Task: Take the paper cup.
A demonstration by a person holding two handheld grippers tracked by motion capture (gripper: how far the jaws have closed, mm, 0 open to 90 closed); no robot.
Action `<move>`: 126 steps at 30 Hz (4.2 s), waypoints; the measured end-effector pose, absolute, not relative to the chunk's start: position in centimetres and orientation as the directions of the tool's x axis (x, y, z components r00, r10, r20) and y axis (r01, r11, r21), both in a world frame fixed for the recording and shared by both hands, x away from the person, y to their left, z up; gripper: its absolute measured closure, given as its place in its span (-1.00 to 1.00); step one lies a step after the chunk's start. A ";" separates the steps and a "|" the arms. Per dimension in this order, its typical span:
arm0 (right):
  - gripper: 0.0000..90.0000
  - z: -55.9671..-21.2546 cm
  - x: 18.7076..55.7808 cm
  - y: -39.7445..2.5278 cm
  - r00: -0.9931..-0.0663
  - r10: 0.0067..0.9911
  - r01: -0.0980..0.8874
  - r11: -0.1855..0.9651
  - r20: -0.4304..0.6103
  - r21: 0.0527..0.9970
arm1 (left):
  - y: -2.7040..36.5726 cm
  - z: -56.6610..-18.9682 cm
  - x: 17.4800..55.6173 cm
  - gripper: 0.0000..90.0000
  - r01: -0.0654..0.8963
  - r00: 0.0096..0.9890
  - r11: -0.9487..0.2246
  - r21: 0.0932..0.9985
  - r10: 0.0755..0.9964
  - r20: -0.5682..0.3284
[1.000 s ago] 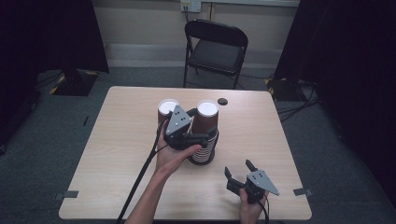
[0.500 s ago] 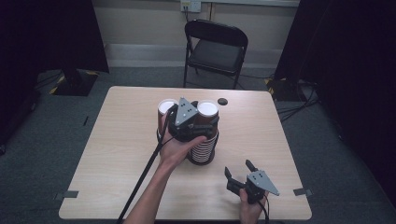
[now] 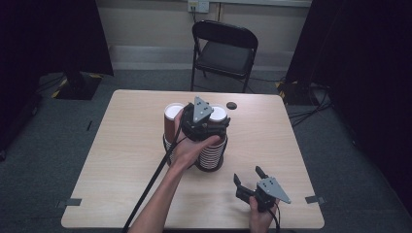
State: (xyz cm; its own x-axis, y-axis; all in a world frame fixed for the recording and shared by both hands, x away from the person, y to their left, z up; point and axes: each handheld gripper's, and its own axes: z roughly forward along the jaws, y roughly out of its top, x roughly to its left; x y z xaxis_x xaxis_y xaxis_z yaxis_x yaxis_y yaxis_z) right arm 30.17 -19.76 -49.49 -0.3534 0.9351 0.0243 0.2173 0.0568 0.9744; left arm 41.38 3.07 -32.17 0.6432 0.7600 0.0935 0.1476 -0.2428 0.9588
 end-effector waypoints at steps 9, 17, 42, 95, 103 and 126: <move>-0.68 -49.5 30.1 -19.8 -0.353 0.935 0.216 0.057 0.023 0.975 | 3.0 -32.7 41.9 -0.54 0.180 0.660 -0.242 0.953 0.749 0.066; -0.68 -49.5 30.1 -19.8 -0.353 0.935 0.216 0.056 0.024 0.975 | 3.1 -32.6 42.1 -0.52 0.195 0.666 -0.226 0.955 0.745 0.040; -0.68 -49.5 30.2 -19.8 -0.361 0.932 0.221 0.057 0.028 0.974 | 4.1 -29.8 41.6 -0.50 0.111 0.668 -0.117 0.987 0.744 0.013; -0.68 -49.5 30.2 -19.8 -0.359 0.933 0.225 0.057 0.028 0.973 | 9.7 -26.9 38.1 -0.50 0.035 0.638 0.084 0.996 0.765 -0.087; -0.68 -49.5 30.2 -19.8 -0.358 0.934 0.223 0.057 0.027 0.973 | 10.0 -27.0 37.0 -0.50 0.038 0.650 0.088 0.995 0.755 -0.091; -0.68 -49.5 30.2 -19.8 -0.357 0.934 0.224 0.059 0.025 0.973 | 9.4 -29.1 33.5 -0.50 0.062 0.683 0.045 0.997 0.726 -0.076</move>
